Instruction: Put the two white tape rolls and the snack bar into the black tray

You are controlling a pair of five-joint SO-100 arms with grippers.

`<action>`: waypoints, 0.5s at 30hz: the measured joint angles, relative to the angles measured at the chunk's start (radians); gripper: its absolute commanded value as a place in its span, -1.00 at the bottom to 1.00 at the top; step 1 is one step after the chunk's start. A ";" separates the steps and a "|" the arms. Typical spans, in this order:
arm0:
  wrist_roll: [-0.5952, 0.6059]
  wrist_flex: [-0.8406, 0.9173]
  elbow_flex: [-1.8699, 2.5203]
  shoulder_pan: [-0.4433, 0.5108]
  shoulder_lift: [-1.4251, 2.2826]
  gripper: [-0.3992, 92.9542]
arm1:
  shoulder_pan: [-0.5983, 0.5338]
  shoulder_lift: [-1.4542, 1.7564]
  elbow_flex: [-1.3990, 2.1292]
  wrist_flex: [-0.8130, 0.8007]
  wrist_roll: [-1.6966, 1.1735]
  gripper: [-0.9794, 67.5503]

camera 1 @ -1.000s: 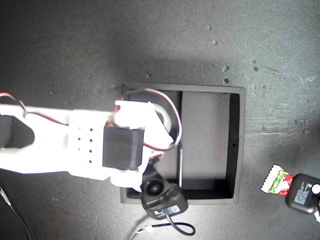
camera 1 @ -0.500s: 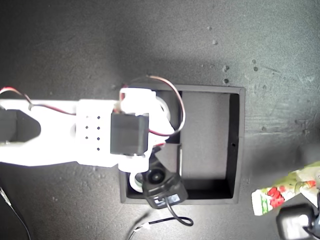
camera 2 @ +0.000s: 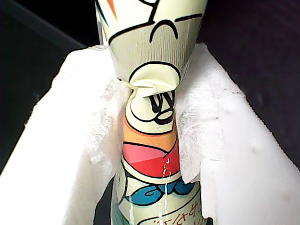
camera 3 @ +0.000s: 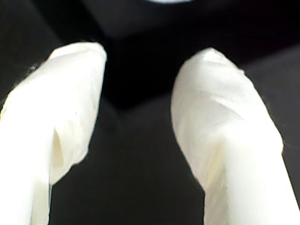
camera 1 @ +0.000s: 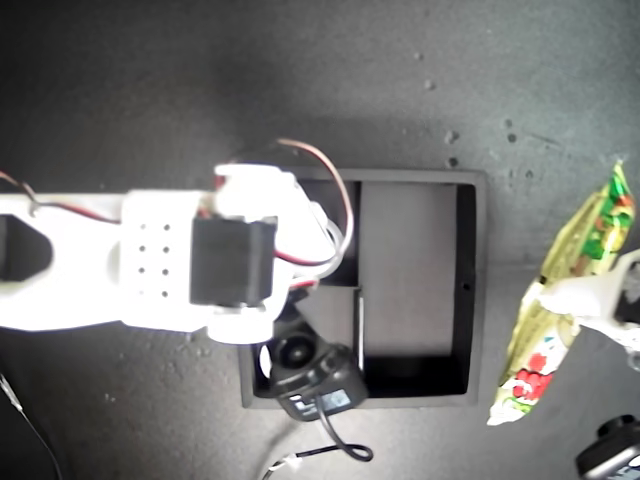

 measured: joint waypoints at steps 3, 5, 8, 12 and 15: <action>-0.103 0.000 0.140 -0.011 0.222 -0.83 | 0.020 -0.081 -0.026 -0.091 -0.074 -0.98; -0.198 0.000 0.252 -0.012 0.383 -0.90 | 0.035 -0.092 -0.012 -0.166 -0.104 -0.98; -0.342 -0.026 0.468 0.015 0.626 -0.97 | 0.048 -0.097 0.034 -0.285 -0.147 -0.98; -0.459 -0.222 0.882 0.107 0.953 -0.99 | 0.038 -0.155 0.083 -0.385 -0.172 -0.96; -0.522 -0.374 1.215 0.150 1.166 -0.99 | 0.037 -0.167 0.103 -0.399 -0.176 -0.41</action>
